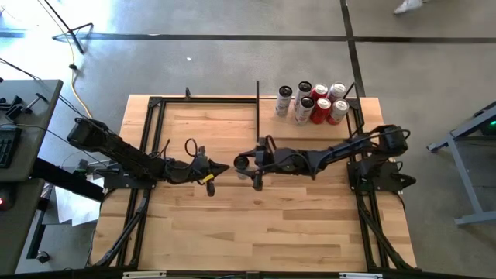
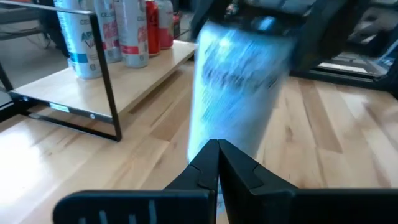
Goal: Place canned beverage on shelf
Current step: Put the arctic vibe soda can on the shelf aligned with the other arctic soda can
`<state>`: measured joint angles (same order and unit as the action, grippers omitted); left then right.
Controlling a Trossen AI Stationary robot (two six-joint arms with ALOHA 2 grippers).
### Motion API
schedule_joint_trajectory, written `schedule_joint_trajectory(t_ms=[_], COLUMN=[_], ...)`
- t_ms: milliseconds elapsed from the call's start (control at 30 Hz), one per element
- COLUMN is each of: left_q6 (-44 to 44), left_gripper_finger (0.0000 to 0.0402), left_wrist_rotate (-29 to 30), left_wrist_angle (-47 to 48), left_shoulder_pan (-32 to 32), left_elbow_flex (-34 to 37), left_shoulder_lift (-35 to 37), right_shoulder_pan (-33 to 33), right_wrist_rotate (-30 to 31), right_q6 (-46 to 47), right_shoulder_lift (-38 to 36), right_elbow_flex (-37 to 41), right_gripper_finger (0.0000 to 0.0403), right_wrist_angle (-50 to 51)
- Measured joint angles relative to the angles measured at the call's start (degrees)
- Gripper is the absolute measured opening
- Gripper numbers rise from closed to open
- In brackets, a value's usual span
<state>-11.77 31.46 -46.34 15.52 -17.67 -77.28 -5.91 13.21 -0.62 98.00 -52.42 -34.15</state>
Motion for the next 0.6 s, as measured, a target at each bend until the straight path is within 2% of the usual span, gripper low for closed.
schedule_joint_trajectory(t_ms=[133,333,600], left_q6=[-0.01,-0.13,-0.57], left_gripper_finger=[0.0001,0.0001,0.0001], left_wrist_rotate=[1.03,1.03,1.01], left_wrist_angle=[0.76,1.8,2.03], left_shoulder_pan=[0.56,0.69,0.69], left_elbow_flex=[0.0,0.02,0.02], left_shoulder_lift=[0.4,0.38,0.38], right_shoulder_pan=[-2.25,-4.71,-5.35], right_wrist_rotate=[3.39,7.59,24.05], right_q6=[-0.77,-0.41,1.5], right_shoulder_lift=[-4.1,-12.38,-23.93], right_elbow_flex=[-0.04,-0.04,-0.02], right_gripper_finger=[0.025,0.025,0.0249], right_wrist_angle=[2.24,11.95,29.88])
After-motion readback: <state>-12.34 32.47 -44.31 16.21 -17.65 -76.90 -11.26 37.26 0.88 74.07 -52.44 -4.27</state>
